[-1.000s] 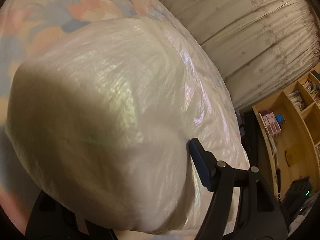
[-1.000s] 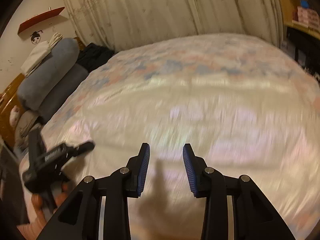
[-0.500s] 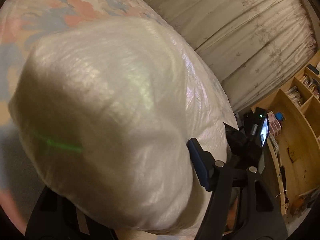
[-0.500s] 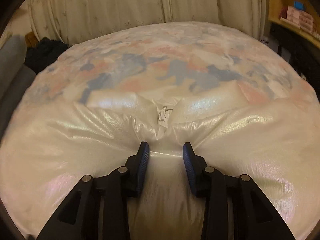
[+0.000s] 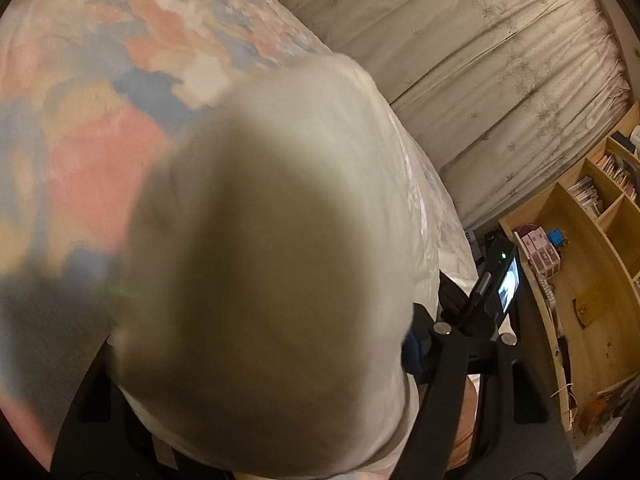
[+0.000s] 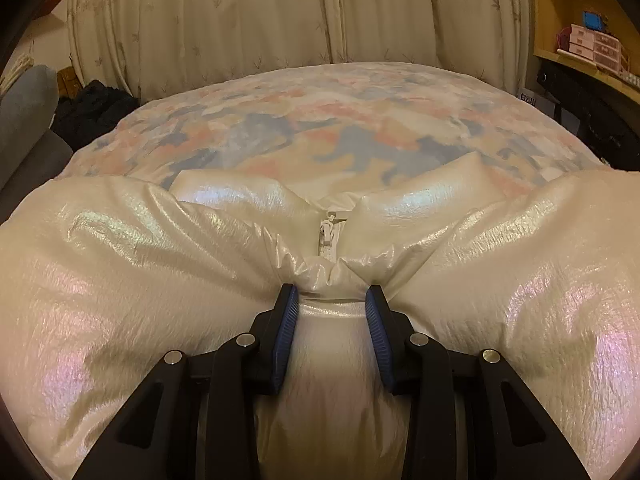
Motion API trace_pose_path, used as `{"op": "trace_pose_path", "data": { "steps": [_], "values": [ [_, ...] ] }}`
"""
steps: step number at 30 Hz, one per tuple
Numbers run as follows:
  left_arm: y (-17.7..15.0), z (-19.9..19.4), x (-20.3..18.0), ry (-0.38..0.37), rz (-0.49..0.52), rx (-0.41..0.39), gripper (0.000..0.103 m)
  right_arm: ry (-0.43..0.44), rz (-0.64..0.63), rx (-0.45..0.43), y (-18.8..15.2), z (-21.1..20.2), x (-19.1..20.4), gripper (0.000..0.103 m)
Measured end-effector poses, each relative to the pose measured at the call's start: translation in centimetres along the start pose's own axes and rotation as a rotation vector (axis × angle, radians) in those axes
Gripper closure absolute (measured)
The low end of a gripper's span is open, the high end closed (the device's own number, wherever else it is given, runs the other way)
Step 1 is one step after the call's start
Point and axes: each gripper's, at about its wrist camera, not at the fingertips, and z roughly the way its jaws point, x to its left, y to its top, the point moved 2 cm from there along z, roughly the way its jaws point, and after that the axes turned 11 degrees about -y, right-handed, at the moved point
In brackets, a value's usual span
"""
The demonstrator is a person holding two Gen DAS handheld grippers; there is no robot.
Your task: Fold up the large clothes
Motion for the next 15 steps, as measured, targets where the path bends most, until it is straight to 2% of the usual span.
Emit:
{"op": "trace_pose_path", "data": {
  "steps": [4,6,7,11,15],
  "values": [
    [1.3,0.7,-0.4,0.013,-0.038,-0.034,0.037,0.026,0.022,-0.002,-0.2,-0.2,-0.6,0.067],
    [1.7,0.7,-1.6,0.038,-0.007,-0.085,0.045,0.037,0.033,-0.002,-0.3,-0.2,-0.8,0.067],
    [1.8,0.6,-2.4,0.045,0.025,-0.091,0.052,0.04,0.036,-0.002,-0.4,-0.3,-0.9,0.067],
    [0.3,1.3,-9.6,0.091,0.314,-0.135,0.066,0.053,0.051,0.001,-0.5,-0.4,-1.3,0.067],
    [-3.4,2.4,-17.4,0.093,0.662,-0.144,0.07,0.072,0.067,0.003,-0.6,-0.5,-1.6,0.067]
  ]
}}
